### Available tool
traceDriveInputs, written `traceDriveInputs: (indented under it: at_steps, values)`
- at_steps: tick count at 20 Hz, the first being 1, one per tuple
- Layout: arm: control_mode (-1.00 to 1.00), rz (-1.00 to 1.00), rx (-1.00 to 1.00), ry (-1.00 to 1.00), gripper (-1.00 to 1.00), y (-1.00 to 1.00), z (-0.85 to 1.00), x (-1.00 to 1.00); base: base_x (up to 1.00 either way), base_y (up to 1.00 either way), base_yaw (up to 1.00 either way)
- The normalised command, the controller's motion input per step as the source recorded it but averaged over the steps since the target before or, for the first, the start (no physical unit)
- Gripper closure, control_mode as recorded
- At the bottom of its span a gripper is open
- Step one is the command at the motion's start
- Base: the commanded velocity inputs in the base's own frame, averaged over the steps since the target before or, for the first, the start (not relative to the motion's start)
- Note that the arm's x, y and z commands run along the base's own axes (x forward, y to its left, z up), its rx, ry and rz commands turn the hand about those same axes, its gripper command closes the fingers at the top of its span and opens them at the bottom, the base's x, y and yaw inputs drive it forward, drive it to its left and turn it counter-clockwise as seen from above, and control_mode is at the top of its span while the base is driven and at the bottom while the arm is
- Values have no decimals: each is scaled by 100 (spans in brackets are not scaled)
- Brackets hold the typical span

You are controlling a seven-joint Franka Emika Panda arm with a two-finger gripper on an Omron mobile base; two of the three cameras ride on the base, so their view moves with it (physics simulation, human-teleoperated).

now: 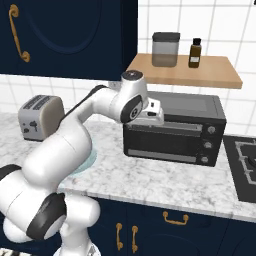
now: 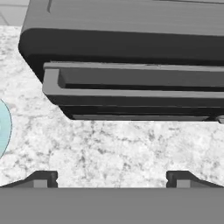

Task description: Pick up the kebab skewer and baguette bread, and place them inside the toaster oven. Close the toaster oven door and start by setting the timer.

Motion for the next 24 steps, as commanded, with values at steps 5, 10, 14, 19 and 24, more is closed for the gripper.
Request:
traceDriveInputs:
  at_steps: [5,10,14,19,24]
  values:
    - [-100,-6,0,-13,-100,-12,-56,-20,0,0,0]
    - [-100,-7,0,-14,-100,-7,-32,58,0,0,0]
    - [-100,-7,0,-10,-100,-4,-29,48,0,0,0]
    - [-100,-5,0,-10,-100,-3,-2,59,0,0,0]
    - [-100,-3,0,-12,-100,-1,0,29,0,0,0]
